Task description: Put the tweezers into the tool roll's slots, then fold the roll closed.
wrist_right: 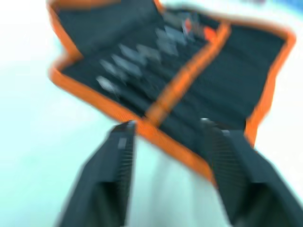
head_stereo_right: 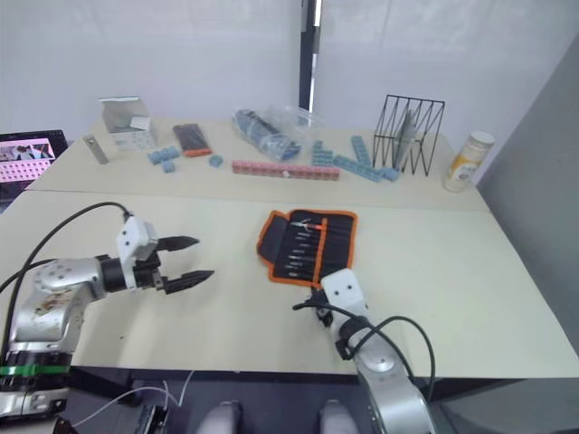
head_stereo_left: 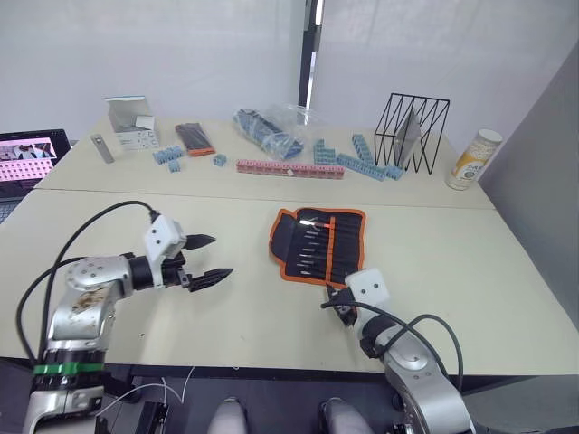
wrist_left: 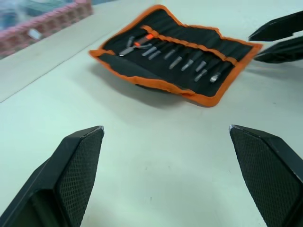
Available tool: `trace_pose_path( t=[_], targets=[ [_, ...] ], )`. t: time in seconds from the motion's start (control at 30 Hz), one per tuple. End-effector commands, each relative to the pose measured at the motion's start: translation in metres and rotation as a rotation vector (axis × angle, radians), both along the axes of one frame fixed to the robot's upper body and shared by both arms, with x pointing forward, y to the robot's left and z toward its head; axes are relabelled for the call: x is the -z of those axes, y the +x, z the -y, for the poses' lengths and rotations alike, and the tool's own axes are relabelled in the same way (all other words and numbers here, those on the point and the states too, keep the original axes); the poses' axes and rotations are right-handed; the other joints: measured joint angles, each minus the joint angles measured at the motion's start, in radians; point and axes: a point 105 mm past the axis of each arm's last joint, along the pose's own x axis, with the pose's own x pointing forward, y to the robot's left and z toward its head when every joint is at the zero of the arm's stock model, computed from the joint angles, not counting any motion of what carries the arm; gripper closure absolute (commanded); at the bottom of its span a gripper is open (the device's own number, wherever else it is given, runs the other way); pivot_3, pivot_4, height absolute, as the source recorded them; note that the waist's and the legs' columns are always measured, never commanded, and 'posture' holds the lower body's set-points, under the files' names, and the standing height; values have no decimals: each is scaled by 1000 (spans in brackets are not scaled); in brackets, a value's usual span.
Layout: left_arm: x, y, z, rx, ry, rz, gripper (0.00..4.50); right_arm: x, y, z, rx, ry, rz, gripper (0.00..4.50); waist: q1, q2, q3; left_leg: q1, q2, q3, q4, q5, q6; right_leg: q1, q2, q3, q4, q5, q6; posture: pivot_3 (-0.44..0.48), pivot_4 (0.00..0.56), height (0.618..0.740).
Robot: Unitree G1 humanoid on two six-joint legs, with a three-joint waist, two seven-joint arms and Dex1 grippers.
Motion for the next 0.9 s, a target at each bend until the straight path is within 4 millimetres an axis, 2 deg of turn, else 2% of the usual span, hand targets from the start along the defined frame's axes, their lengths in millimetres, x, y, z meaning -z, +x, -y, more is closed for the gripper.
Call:
trace_pose_path(
  t=[0.03, 0.1, 0.17, 0.33, 0.4, 0.53, 0.77, 0.9],
  targets=[
    [-19, -8, -3, -20, -49, 39, 0, -29, -2, -25, -132, 25, 118, 590, 0, 0, 0, 0, 0, 0, 0, -1, -2, 0, 0, 0, 0, 0, 0, 0, 150, 740],
    [-20, -12, -3, -19, -61, 28, 0, -28, 2, -39, -191, 6, 122, 14, 1, 0, 0, 0, 0, 0, 1, -3, -5, 0, 0, 0, 0, 0, 0, 0, 150, 740],
    [-20, -15, -2, -19, -62, 24, 0, -26, 7, -52, -233, -15, 126, 14, -1, 0, 0, 0, 0, 0, 1, -3, -5, 0, 0, 0, 0, 0, 0, 0, 150, 740],
    [-19, -19, -5, -45, -54, 22, 0, -25, 36, -82, -239, -126, 187, 14, -9, 0, 0, 1, 0, 1, 2, -1, -2, 0, 0, 0, 0, 1, -1, 0, 150, 740],
    [-19, -21, -7, -57, -58, 17, 0, -17, 47, -93, -241, -226, 206, 14, -10, 0, 0, 0, 0, 1, 1, 0, -1, 0, 0, 0, 0, 1, -1, 0, 150, 740],
    [-22, -21, -8, -71, -61, 22, 0, -6, 59, -98, -189, -286, 194, 14, -8, 0, 0, 0, 0, 1, 0, 1, 2, 0, 0, 0, 0, 1, -1, 0, 150, 740],
    [-21, -19, -6, -82, -54, 25, 0, -12, 64, -110, -206, -263, 231, 14, -14, 0, 1, -1, 0, 1, -1, 1, 2, -2, 1, 0, 0, 1, -1, 0, 150, 740],
    [-21, -17, -4, -90, -58, 28, 0, -11, 70, -111, -189, -256, 230, 1152, -15, 0, 1, -1, 0, 1, -1, 1, 2, -2, 1, 0, 0, 1, -1, 0, 150, 740]
  ],
)
